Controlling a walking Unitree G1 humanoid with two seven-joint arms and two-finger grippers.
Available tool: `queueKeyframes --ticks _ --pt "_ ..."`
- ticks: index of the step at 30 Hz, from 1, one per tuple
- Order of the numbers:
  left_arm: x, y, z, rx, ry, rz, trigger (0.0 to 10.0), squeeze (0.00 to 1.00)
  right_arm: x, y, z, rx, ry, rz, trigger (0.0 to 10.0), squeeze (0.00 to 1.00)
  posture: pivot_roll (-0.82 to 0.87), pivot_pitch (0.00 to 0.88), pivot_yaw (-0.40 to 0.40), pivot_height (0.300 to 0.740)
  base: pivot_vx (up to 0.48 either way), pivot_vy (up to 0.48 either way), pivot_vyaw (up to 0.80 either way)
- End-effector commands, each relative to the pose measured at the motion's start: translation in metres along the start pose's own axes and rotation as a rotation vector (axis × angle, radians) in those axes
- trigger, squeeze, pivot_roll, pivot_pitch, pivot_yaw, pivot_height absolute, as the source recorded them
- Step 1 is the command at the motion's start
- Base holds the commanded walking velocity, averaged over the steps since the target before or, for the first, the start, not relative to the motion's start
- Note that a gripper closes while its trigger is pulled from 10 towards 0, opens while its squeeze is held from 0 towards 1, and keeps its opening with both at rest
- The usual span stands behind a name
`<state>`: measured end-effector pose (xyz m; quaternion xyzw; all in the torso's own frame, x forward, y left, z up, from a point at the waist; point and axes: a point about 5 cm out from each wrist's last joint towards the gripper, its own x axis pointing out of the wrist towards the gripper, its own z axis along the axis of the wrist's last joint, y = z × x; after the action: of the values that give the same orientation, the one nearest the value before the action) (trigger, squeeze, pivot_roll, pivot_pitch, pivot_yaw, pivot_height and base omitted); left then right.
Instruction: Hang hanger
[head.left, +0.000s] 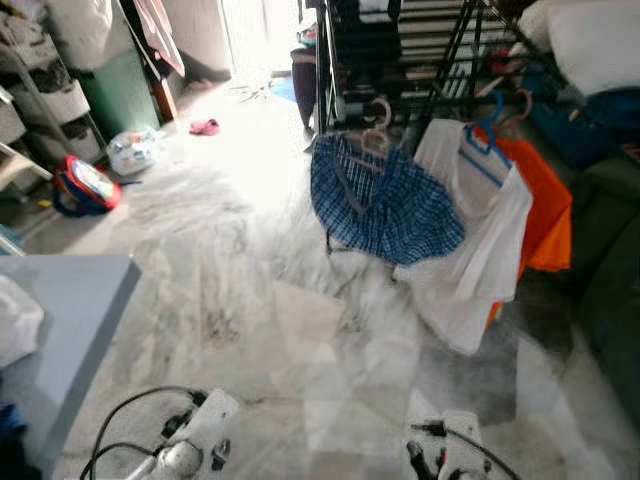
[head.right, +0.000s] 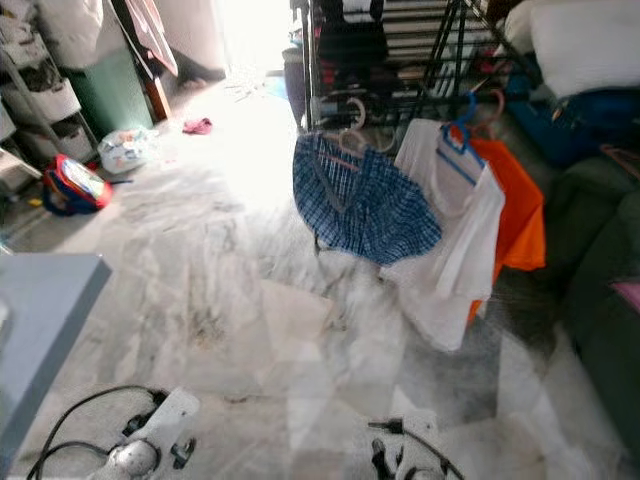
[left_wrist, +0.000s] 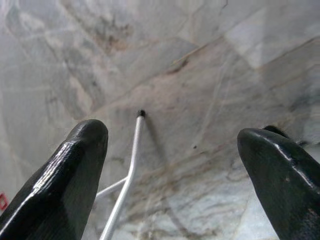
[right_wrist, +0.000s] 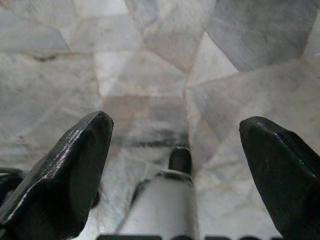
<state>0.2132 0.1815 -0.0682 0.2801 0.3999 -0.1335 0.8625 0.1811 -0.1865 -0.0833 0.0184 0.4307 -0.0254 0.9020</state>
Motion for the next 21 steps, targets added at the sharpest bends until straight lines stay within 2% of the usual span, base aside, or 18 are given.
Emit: queueKeyframes --ticks 1,16,21 --pt "0.001 0.005 0.002 0.018 -0.001 0.011 10.0 0.00 0.000 0.000 0.000 -0.002 0.003 0.001 10.0 0.00 -0.07 0.059 0.068 0.740 0.000 0.000 0.77" --pt "0.001 -0.005 0.004 0.017 -0.002 -0.008 10.0 0.00 -0.001 0.000 -0.003 -0.043 0.018 0.017 10.0 0.00 -0.07 0.078 0.055 0.740 0.000 0.000 0.79" --pt "0.001 -0.002 0.003 -0.051 0.002 0.000 10.0 0.00 -0.001 -0.001 -0.005 -0.047 0.030 0.016 10.0 0.00 -0.06 0.082 0.038 0.740 0.000 0.000 0.10"
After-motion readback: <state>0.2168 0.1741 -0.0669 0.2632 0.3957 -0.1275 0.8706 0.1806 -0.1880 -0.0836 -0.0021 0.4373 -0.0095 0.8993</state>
